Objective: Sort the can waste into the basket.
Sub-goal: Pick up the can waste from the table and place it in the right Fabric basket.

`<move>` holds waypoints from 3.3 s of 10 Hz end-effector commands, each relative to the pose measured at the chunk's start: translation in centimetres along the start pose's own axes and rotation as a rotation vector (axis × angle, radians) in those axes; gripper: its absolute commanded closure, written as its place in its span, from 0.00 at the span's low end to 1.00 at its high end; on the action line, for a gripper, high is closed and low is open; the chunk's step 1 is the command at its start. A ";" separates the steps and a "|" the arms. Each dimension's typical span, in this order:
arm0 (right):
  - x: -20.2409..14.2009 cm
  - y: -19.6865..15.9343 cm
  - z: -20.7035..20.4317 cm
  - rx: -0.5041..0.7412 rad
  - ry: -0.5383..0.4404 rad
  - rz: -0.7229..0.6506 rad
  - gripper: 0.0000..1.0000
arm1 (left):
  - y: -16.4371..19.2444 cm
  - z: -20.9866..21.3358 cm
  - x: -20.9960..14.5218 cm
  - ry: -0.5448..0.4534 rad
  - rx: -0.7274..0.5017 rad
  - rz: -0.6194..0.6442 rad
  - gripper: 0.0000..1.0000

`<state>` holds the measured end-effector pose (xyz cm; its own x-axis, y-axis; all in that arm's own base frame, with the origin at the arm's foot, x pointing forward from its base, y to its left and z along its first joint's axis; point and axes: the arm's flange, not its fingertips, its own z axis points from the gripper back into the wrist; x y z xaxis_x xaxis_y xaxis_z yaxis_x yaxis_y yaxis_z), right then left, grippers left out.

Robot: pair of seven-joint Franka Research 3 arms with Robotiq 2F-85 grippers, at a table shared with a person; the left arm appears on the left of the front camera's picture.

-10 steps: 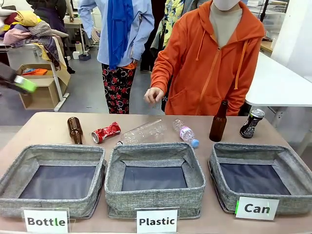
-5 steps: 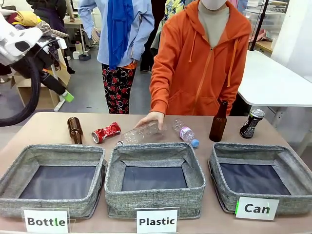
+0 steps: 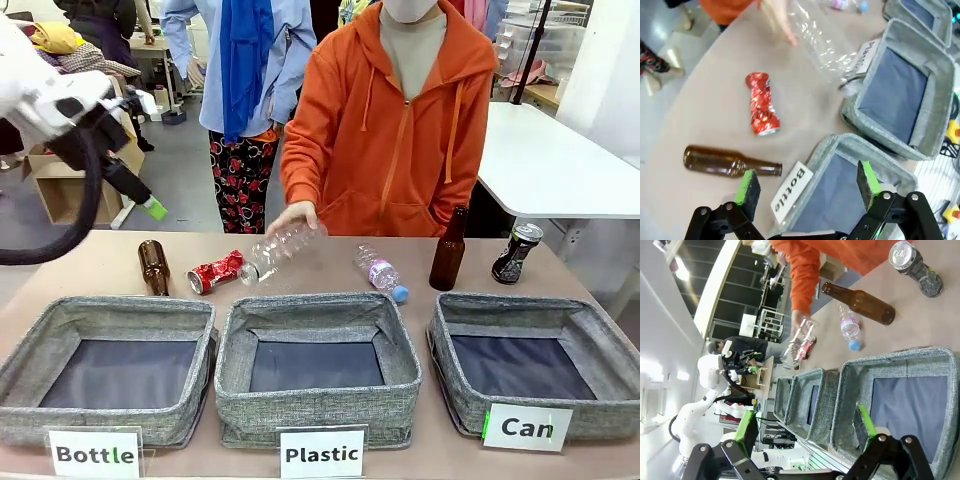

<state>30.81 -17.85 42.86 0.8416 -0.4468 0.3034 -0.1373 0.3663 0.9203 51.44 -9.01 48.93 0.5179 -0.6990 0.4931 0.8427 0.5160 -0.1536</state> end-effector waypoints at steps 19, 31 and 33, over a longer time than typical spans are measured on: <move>0.2 0.2 0.2 0.010 -0.002 0.012 0.00 | 4.9 14.3 -13.9 -0.270 -0.155 0.049 0.00; 0.2 0.2 0.2 0.010 -0.002 0.012 0.00 | 6.7 -10.6 -1.0 0.154 0.088 -0.261 0.00; 0.2 0.2 0.2 0.010 -0.002 0.012 0.00 | 6.7 -12.2 0.6 0.134 0.116 -0.299 0.00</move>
<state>30.79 -17.90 42.84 0.8421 -0.4470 0.3017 -0.1354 0.3664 0.9206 58.68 -11.48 36.94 0.2732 -0.8770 0.3952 0.9457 0.3202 0.0568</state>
